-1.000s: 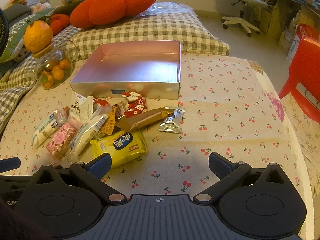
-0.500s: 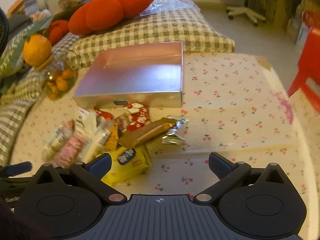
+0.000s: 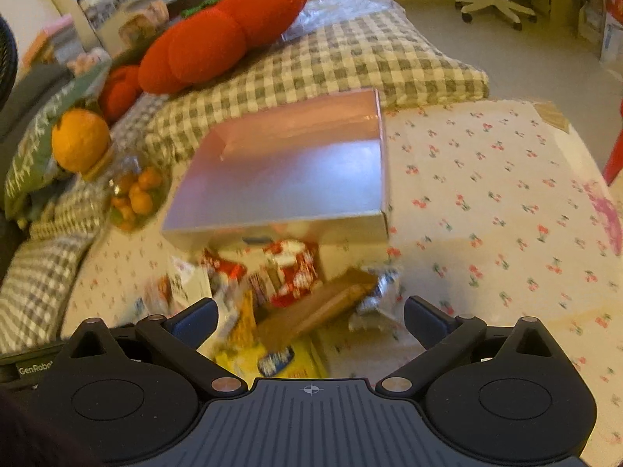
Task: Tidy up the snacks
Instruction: 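Move left tool to the white monkey-logo bag while right tool reaches the red candy packet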
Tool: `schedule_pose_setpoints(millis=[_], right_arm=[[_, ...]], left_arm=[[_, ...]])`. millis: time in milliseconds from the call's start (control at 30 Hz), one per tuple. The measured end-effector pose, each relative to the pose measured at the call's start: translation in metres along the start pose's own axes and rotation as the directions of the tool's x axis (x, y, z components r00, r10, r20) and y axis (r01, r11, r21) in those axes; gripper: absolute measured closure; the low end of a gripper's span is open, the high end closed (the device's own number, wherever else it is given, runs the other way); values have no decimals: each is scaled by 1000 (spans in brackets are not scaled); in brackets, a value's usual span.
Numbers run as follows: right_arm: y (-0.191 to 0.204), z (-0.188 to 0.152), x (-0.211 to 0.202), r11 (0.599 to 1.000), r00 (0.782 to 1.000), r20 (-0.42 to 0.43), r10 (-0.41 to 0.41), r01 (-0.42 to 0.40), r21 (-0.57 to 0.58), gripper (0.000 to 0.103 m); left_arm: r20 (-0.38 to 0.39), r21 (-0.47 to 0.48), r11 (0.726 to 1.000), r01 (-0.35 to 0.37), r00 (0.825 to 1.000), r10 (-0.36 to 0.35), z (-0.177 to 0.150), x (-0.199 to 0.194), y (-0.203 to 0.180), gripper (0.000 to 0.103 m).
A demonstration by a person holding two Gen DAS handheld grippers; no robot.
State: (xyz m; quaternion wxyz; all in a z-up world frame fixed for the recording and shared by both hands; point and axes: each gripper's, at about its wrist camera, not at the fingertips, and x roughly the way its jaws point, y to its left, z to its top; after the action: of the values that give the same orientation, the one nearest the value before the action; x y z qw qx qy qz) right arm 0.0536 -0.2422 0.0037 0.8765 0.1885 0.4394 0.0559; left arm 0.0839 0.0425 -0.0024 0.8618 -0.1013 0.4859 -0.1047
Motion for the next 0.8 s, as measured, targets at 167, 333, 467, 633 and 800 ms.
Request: schedule_pose_setpoints(millis=[167, 333, 467, 633, 800], right_arm=[[1, 11, 24, 1000, 1000, -16, 27, -27, 15, 16], [2, 14, 39, 999, 999, -21, 37, -37, 6, 29], [0, 15, 48, 999, 999, -18, 34, -34, 6, 39], [-6, 16, 56, 998, 998, -20, 58, -57, 21, 47], [-11, 17, 62, 995, 996, -19, 85, -84, 53, 53]], left_arm=[[5, -83, 995, 61, 998, -61, 13, 17, 4, 26], [0, -172, 978, 118, 993, -119, 22, 34, 4, 38], [13, -178, 975, 136, 991, -136, 27, 43, 0, 43], [48, -68, 994, 90, 995, -87, 31, 48, -7, 41], [65, 56, 996, 68, 995, -72, 30, 52, -10, 30]])
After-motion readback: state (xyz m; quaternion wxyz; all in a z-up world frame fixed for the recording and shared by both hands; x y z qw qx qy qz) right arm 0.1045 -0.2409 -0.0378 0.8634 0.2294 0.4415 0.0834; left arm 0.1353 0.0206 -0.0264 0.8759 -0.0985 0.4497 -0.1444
